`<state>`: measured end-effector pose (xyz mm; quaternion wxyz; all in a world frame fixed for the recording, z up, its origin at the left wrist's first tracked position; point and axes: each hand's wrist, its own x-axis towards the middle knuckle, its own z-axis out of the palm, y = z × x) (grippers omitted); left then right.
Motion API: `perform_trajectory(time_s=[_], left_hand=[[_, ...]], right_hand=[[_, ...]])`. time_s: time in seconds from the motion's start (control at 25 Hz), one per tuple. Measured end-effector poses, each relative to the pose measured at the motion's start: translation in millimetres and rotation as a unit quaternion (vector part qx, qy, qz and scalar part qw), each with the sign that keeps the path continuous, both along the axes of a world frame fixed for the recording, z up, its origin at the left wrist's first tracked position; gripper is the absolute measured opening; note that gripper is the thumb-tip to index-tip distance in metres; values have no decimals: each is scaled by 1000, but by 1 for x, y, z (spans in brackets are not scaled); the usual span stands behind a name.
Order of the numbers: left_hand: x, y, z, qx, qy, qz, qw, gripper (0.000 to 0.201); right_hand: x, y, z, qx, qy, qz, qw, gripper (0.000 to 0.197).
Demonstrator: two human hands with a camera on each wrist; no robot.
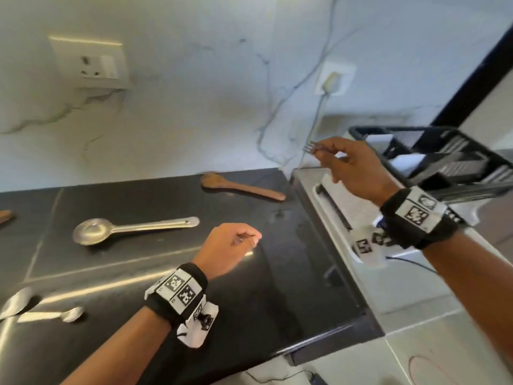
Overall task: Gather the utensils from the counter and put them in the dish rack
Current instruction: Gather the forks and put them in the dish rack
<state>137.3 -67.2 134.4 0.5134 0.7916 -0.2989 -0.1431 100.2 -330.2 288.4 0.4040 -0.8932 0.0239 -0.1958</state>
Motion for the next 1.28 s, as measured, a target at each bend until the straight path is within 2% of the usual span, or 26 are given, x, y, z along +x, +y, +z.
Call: perform_trajectory(time_s=[0.08, 0.16, 0.32, 0.48, 0.64, 0.8, 0.96, 1.16, 1.2, 1.28], left_hand=[[-2, -49, 13, -2, -17, -33, 999, 15], [-8, -99, 28, -9, -39, -54, 998, 16], [-11, -191, 54, -61, -51, -62, 995, 17], [-5, -272, 80, -104, -95, -64, 988, 30], [4, -319, 88, -73, -150, -61, 984, 53], [20, -346, 81, -6, -152, -61, 986, 68], [28, -355, 73, -31, -89, -47, 994, 80], [29, -360, 66, -44, -51, -47, 997, 103], [30, -360, 64, -44, -57, -48, 996, 101], [32, -361, 62, -48, -68, -51, 995, 96]], right_hand=[[-29, -64, 35, -190, 14, -16, 982, 15], [-54, -126, 61, -309, 45, -42, 949, 22], [-73, -227, 89, -397, 123, -64, 907, 27], [-54, -288, 104, -455, 148, -38, 877, 28], [-19, -308, 108, -478, 189, 38, 857, 30], [24, -311, 104, -498, 197, 86, 840, 29], [71, -308, 96, -516, 210, 124, 821, 28], [116, -313, 72, -525, 295, 178, 778, 25], [122, -314, 70, -523, 293, 186, 779, 24], [132, -314, 73, -501, 269, 192, 800, 18]])
